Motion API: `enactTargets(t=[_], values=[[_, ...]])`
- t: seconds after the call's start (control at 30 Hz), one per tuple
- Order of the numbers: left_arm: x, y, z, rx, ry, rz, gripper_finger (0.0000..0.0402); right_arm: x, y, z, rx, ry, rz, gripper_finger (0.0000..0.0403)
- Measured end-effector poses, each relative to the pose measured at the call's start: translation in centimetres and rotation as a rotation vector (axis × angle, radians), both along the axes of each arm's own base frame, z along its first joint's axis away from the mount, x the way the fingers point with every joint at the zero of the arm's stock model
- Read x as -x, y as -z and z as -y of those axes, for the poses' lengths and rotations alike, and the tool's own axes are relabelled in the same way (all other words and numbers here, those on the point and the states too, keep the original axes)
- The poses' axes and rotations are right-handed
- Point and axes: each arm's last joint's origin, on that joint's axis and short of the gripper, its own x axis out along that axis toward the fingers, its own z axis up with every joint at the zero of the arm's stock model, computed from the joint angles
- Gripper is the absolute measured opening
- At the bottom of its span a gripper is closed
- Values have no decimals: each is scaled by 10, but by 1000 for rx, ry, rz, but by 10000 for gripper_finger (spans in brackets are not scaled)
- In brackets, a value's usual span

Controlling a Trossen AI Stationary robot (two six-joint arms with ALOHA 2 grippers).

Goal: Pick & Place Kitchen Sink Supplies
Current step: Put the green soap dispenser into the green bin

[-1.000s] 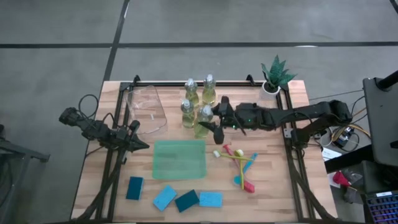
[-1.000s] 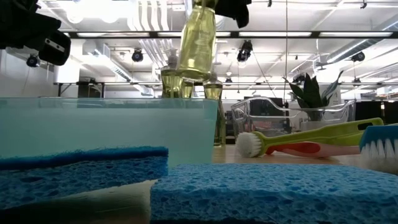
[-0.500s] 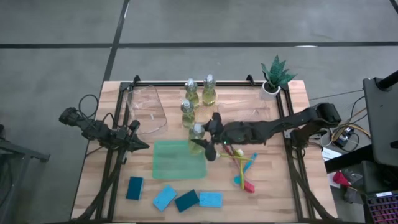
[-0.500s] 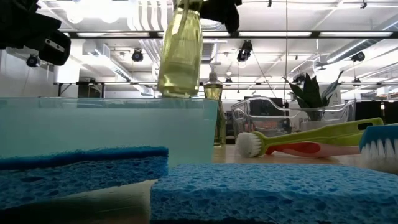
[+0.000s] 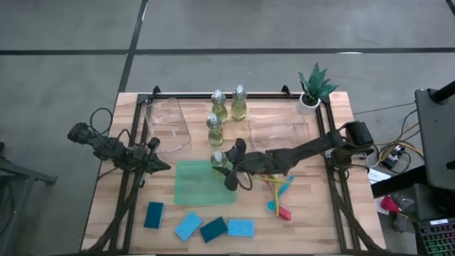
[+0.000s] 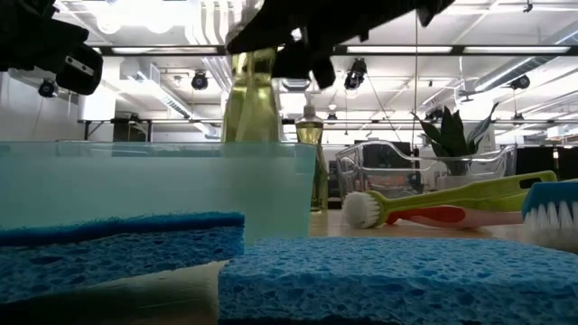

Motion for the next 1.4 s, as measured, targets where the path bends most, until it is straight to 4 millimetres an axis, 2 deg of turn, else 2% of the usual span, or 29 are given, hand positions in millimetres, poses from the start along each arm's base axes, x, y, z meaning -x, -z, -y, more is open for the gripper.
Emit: enactTargets(t=[0.13, 0.4, 1.03, 1.4], values=[[0, 0, 0, 0, 0, 0, 0, -3, 7, 1, 26, 41, -12, 243], [0, 0, 0, -1, 0, -1, 0, -2, 8, 2, 44, 73, -11, 243], [0, 0, 0, -1, 0, -2, 0, 2, 17, 3, 40, 72, -47, 310], [0, 0, 0, -1, 0, -2, 0, 0, 1, 2, 44, 58, -13, 322]])
